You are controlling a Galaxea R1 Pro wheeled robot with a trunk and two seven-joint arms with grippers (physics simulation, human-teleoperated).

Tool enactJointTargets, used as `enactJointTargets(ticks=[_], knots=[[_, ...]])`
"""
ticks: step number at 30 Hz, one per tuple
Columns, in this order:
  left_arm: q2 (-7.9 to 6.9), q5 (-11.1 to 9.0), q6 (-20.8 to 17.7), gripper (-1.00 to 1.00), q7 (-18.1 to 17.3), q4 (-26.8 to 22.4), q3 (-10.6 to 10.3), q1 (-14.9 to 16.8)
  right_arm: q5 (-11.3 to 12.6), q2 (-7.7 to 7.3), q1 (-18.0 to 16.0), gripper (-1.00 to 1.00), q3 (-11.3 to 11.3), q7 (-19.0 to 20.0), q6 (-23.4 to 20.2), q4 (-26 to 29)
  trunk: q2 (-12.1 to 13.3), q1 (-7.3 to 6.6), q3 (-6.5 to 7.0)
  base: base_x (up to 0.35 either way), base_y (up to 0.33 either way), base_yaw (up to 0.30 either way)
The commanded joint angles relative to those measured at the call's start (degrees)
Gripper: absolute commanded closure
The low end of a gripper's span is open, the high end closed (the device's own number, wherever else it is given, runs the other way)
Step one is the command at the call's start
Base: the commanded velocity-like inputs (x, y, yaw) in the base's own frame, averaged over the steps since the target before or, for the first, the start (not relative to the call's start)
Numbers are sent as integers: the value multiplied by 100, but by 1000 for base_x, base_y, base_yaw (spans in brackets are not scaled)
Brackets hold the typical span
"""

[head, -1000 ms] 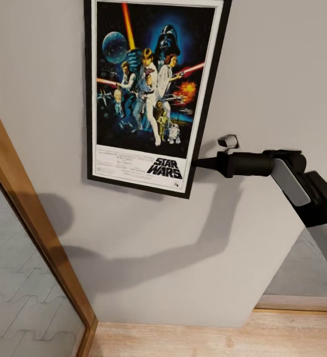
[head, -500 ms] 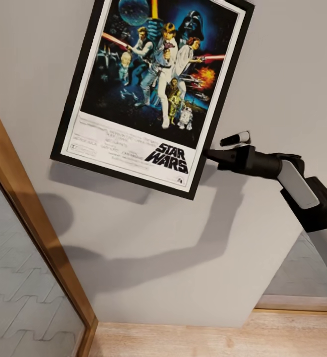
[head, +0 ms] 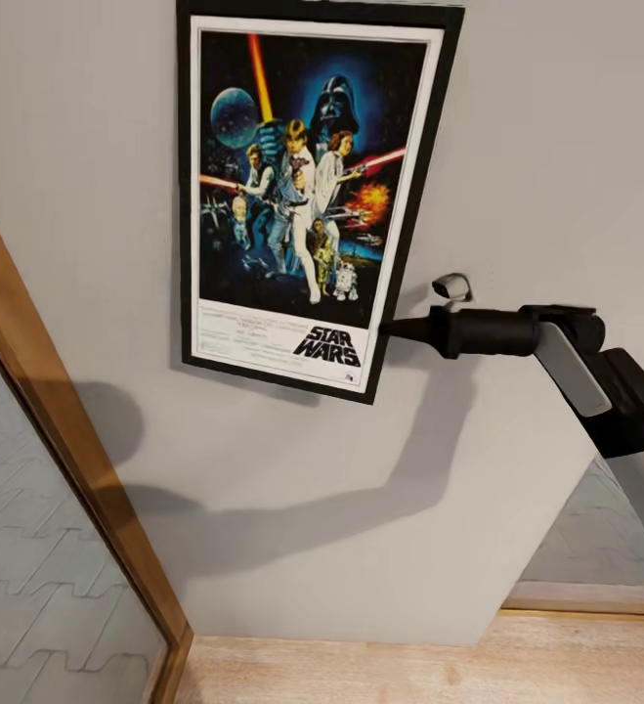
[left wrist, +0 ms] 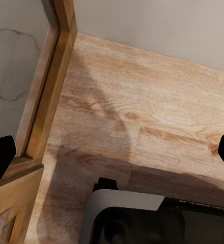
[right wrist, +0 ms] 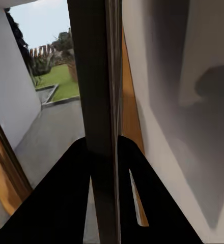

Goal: Pick up the poster from the kitchen countertop and hang it on one of the wall nails in the kitchen.

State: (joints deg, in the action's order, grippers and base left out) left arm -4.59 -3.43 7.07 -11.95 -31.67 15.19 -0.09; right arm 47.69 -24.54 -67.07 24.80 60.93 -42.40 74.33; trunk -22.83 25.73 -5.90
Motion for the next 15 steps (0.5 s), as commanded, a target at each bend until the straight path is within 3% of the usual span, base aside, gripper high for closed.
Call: enactJointTargets(ticks=[1,15], knots=[[2,-35,-4,-100,-44,-6,19,1,-243,-7,-8,100,25,-19,74,-173,-9,5,-12,0,0,0],[2,-35,-4,-100,-44,-6,19,1,-243,-7,-8,100,25,-19,74,-173,-9,5,-12,0,0,0]])
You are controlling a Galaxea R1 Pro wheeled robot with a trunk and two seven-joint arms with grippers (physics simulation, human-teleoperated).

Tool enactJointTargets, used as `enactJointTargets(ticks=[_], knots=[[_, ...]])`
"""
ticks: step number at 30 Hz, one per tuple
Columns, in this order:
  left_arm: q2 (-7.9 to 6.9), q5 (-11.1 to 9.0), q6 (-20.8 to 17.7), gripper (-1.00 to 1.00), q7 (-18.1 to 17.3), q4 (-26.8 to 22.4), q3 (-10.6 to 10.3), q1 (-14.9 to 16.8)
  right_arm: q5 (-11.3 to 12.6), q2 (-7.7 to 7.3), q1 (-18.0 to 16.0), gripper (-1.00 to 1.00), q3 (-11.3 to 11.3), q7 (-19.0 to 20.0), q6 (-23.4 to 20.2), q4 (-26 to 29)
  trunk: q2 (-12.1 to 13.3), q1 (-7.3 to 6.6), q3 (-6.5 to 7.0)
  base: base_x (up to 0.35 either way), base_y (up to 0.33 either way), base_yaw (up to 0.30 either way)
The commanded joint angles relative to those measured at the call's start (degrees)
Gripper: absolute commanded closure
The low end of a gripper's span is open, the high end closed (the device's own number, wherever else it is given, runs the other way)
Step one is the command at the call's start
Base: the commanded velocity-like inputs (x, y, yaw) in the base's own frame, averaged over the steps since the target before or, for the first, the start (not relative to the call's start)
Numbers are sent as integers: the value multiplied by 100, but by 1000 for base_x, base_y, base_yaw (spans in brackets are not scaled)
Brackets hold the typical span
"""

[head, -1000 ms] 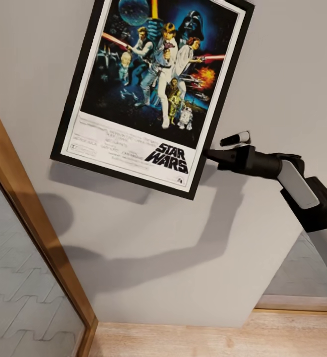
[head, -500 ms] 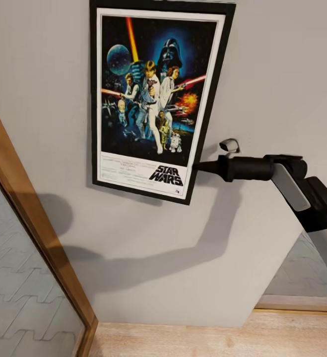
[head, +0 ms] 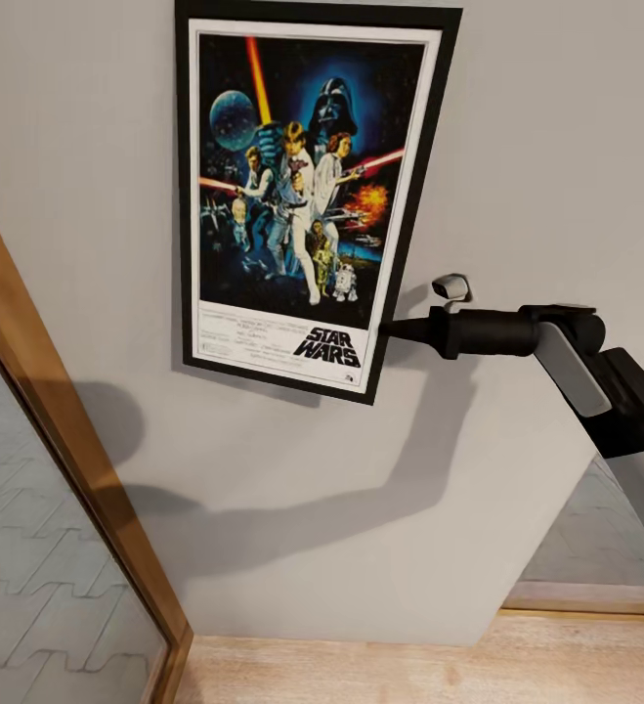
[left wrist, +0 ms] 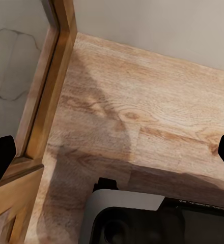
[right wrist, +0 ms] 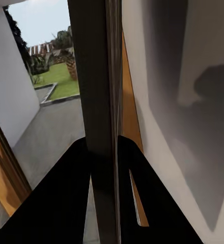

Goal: Pick up the poster from the kitchen countertop and hang it on one of the wall nails in the kitchen.

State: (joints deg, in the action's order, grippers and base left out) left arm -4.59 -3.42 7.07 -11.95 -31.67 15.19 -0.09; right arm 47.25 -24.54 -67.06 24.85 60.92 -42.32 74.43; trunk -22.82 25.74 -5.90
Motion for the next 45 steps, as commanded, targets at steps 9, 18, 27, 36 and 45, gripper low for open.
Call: enactJointTargets(ticks=[9,18,27,36,45], knots=[[2,-36,-4,-100,-44,-6,19,0,-199,-7,-8,100,20,-17,66,-183,-9,5,-12,0,0,0],[-12,-36,-4,-100,-44,-11,15,-1,-199,-7,44,100,31,-10,67,-183,-9,5,-12,0,0,0],[-15,-36,-4,-100,-44,-6,19,0,-183,-7,71,-100,8,-1,69,-185,-9,5,-12,45,-115,0],[-14,-36,-4,-100,-44,2,19,0,-165,-7,79,-100,-392,7,44,-189,-9,5,-12,5,-16,0],[-13,-36,-4,-100,-44,4,17,0,-156,-7,79,-100,-436,8,40,-184,-9,5,-12,-39,0,0]])
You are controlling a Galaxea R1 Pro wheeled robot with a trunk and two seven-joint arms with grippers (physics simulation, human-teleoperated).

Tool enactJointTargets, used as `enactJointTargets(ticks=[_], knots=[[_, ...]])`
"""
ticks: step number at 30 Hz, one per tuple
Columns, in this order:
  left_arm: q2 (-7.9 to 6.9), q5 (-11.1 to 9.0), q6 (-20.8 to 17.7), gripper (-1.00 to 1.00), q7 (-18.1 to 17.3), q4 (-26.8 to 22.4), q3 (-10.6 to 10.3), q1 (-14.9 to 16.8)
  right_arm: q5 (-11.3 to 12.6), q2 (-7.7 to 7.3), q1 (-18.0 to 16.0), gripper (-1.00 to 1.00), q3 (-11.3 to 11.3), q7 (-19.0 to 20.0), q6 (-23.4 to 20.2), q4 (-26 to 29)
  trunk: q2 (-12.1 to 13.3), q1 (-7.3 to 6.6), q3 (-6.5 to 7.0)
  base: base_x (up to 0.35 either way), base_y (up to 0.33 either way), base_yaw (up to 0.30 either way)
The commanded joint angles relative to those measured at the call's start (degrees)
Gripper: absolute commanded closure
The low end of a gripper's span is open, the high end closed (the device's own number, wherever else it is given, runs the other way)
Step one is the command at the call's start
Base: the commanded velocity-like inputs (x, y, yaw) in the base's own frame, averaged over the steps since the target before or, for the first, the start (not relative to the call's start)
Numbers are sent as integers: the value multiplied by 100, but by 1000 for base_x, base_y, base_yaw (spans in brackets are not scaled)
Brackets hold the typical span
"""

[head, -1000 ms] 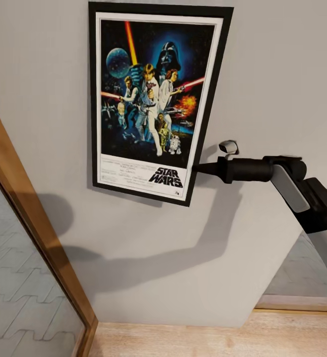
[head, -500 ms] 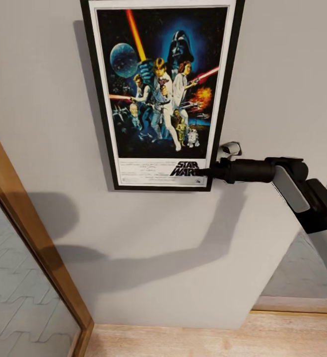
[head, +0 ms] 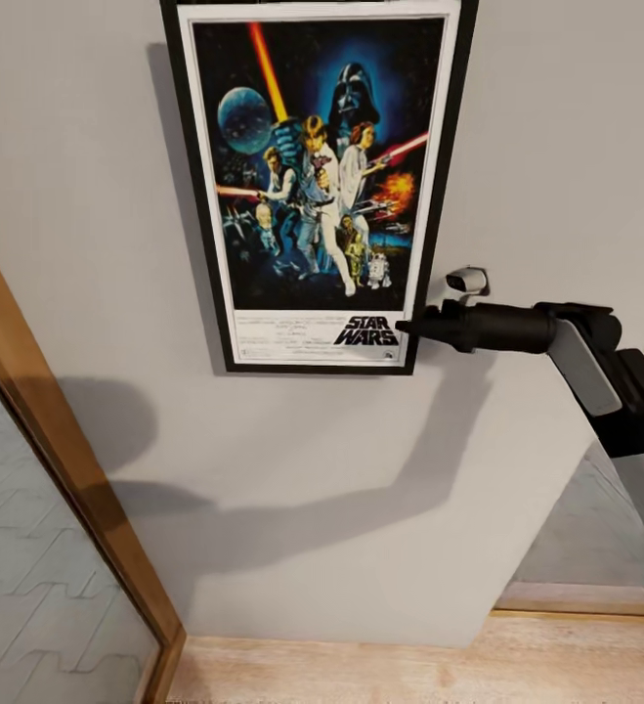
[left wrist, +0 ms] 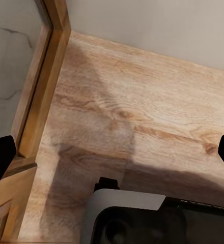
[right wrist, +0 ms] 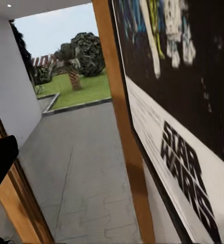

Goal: Pick up the poster from the kitchen countertop and hang it on one of the wall nails in the kitchen.

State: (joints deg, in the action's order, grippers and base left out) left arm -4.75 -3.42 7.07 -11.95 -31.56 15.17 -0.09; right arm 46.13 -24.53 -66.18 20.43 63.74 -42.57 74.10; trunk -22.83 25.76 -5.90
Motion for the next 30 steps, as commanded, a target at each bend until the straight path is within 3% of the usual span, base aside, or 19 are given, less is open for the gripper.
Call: enactJointTargets(ticks=[1,12,13,15,16,18,23,24,28,30], knots=[[3,-36,-4,-100,-44,-7,16,0,-44,-8,-9,-100,5,-275,65,-146,-9,3,-11,-234,0,0],[5,-36,-4,-100,-47,-10,0,0,-34,-13,150,-100,3,-250,74,-66,-9,3,-11,-209,0,0],[4,-36,-4,-100,-49,-8,2,-1,-47,-28,559,-100,-13,-205,91,255,-9,3,-11,-107,0,0],[2,-36,-4,-100,-50,-8,3,-1,-48,-31,730,-100,-13,-193,100,343,-9,3,-11,-204,0,0],[2,-36,-4,-100,-50,-5,3,0,-50,-33,1132,-100,-18,-183,134,586,-9,3,-11,-232,0,0],[2,-36,-4,-100,-52,-2,3,0,-54,-34,1510,-100,-25,-180,227,789,-9,3,-11,-141,0,0],[3,-36,-4,-100,-51,0,3,0,-65,-40,2071,-100,-34,-118,451,890,-9,3,-11,-51,0,0],[3,-36,-2,-100,-52,-4,9,0,-86,-43,2627,-100,-45,15,851,909,-9,3,-11,-16,0,0],[1,-39,2,-100,-62,-3,17,0,-143,-76,3848,-100,-170,141,1971,879,-9,3,-11,-8,0,0],[1,-44,8,-100,-68,-2,19,0,-286,-109,4867,-100,-238,170,2814,707,-9,3,-11,-3,0,0]])
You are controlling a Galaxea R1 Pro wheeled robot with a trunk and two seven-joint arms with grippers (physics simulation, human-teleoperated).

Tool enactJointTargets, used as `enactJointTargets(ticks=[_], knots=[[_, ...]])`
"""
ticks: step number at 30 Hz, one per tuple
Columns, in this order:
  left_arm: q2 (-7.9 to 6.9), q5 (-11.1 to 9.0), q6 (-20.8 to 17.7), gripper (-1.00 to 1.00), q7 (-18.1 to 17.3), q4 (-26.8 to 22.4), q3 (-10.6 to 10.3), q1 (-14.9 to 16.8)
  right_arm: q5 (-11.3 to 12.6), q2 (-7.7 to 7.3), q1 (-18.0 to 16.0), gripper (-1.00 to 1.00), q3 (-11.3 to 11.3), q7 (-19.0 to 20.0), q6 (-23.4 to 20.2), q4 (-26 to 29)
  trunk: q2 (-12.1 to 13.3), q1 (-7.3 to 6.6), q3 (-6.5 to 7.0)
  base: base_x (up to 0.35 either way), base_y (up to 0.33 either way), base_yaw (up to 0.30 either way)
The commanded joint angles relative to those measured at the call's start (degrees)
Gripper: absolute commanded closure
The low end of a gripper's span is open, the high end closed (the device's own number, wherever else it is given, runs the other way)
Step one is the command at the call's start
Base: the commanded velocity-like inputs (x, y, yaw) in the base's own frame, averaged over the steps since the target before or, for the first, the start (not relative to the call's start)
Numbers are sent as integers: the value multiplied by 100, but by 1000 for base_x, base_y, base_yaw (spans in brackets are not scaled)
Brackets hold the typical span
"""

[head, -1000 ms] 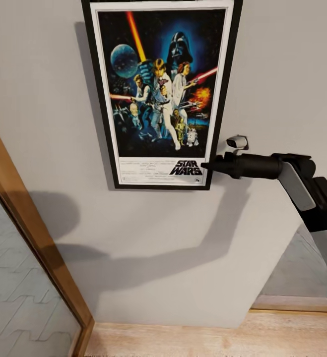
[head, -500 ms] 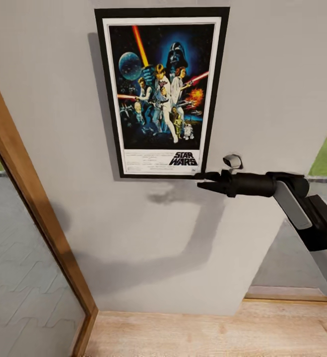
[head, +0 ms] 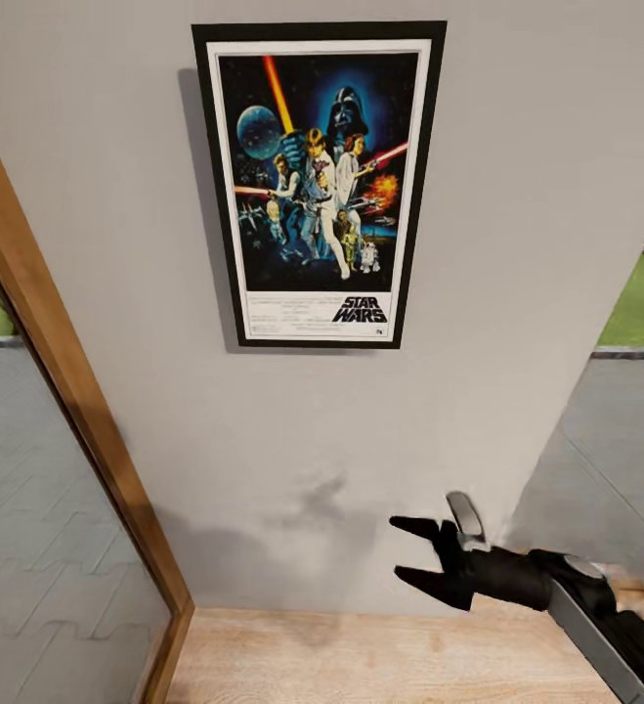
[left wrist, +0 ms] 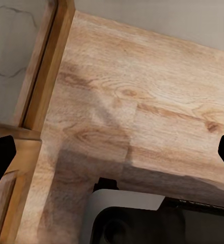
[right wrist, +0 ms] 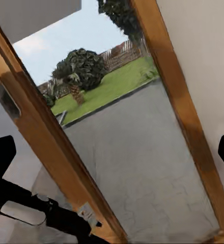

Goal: Pick up the poster from the kitchen countertop and hang it on one of the wall nails in the kitchen.

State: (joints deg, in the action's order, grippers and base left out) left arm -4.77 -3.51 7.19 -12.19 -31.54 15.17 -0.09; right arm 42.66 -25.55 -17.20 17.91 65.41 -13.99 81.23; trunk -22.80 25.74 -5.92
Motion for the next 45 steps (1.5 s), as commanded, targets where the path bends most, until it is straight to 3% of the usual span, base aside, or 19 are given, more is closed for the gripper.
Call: enactJointTargets(ticks=[1,2,4,5,7,8,9,12,14,15,19,23,24,25,26,27,34,45], knots=[[4,-39,-2,-100,-45,-4,20,-2,-47,-14,386,-100,-2,11,344,-206,-11,4,-10,-1,0,0],[4,-40,-1,-100,-47,-3,19,-3,-110,-17,572,-100,-8,14,531,-340,-11,4,-10,-1,0,0],[8,-45,1,-100,-49,7,11,-1,-380,-18,1139,-100,-14,20,1258,-1237,-11,4,-10,0,0,0],[10,-47,1,-100,-50,25,-4,-2,-655,5,1429,-100,4,12,1875,-2655,-11,4,-10,0,0,0],[10,-46,2,-100,-51,37,-9,-1,-784,53,1498,-100,15,-12,2194,-3557,-11,4,-10,0,0,0],[10,-42,2,-100,-48,47,-12,-1,-897,169,1541,-100,23,-80,2717,-4830,-11,4,-10,0,0,0],[11,-38,-1,-100,-48,54,-13,0,-926,235,1548,-100,25,-150,2931,-5337,-11,4,-10,0,0,0],[12,-32,-8,-100,-47,100,-13,0,-959,370,1556,-100,30,-501,3165,-6002,-11,4,-10,0,0,0],[16,-27,-12,-100,-44,191,-14,0,-973,424,1559,-100,38,-987,3240,-6318,-11,4,-10,0,0,0],[16,-21,-9,-100,-34,401,-18,0,-983,546,1561,-100,53,-1838,3291,-6688,-11,4,-10,0,0,0],[12,-15,-10,-100,-25,526,-17,0,-984,705,1561,-100,60,-2673,3301,-6951,-11,4,-10,0,0,0],[16,3,-14,-100,-15,599,-15,0,-973,947,1562,-100,55,-3956,3290,-7199,-11,4,-10,0,0,0],[14,14,-14,-100,-14,680,-25,0,-970,1009,1562,-100,55,-4424,3284,-7253,-11,4,-10,0,0,0],[13,18,-15,-100,-13,721,-33,0,-968,1034,1562,-100,55,-4622,3282,-7273,-11,4,-10,0,0,0],[12,32,-15,-100,-15,894,-62,0,-966,1112,1562,-100,52,-5210,3276,-7323,-11,4,-10,0,0,0],[11,61,-16,-100,-17,953,-88,0,-967,1143,1562,-100,53,-5368,3276,-7339,-11,4,-10,0,0,0],[11,679,-16,-100,-12,1311,-302,-2,-962,1220,1562,-100,55,-5634,3272,-7358,-11,4,-10,0,0,0],[4,825,-16,-100,-6,1441,-328,0,-961,1253,1562,-100,52,-5652,3271,-7359,-11,4,-10,0,0,0]])
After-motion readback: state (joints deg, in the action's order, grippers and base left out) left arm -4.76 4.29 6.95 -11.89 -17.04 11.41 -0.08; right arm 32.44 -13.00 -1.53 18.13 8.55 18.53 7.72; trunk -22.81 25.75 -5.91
